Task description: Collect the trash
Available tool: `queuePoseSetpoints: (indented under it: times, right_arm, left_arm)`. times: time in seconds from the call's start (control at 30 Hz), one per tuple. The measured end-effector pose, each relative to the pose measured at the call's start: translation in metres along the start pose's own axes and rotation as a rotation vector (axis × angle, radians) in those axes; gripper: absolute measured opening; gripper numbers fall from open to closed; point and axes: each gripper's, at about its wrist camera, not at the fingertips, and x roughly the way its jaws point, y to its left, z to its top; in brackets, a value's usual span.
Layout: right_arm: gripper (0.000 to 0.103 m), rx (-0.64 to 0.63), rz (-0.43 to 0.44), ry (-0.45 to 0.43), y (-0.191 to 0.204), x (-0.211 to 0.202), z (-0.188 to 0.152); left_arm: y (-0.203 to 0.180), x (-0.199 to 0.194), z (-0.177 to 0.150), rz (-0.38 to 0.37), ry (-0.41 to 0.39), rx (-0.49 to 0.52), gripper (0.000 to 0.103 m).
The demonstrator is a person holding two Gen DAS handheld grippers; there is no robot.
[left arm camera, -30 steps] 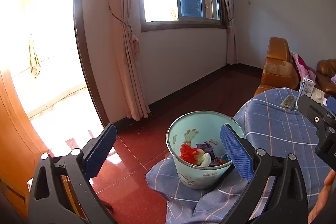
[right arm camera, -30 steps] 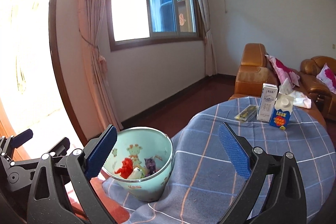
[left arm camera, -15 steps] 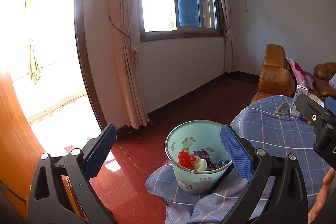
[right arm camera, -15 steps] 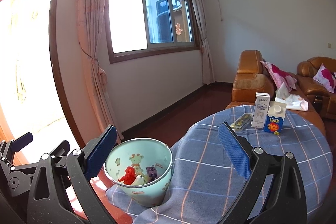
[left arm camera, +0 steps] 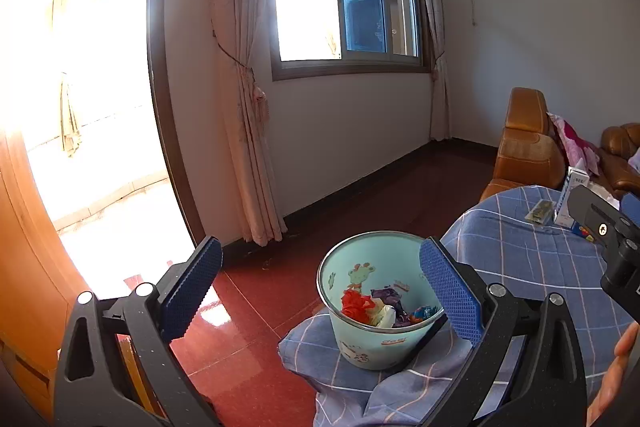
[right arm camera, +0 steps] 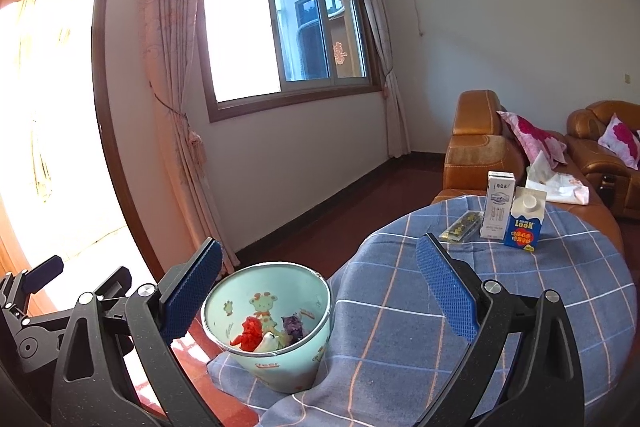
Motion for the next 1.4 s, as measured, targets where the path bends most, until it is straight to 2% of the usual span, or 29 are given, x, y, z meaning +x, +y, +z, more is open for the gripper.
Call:
queuePoseSetpoints:
  times: [0.57, 0.8, 1.07, 1.4]
  right_arm:
    - [0.096, 0.015, -0.006, -0.015, -0.002, -0.007, 0.000]
    - [0.097, 0.024, -0.022, -0.010, -0.006, -0.009, -0.002]
    - [0.097, 0.034, -0.031, -0.013, -0.008, -0.012, -0.002]
    - [0.098, 0.036, -0.030, -0.007, -0.007, -0.013, -0.003]
  left_arm:
    - [0.000, -0.001, 0.001, 0.021, -0.003, -0.002, 0.097]
    - [-0.002, -0.005, 0.003, 0.060, -0.016, 0.010, 0.097]
    - [0.005, -0.003, 0.004, 0.035, 0.027, -0.047, 0.097]
    - [0.004, -0.008, 0.004, 0.014, 0.009, -0.035, 0.097]
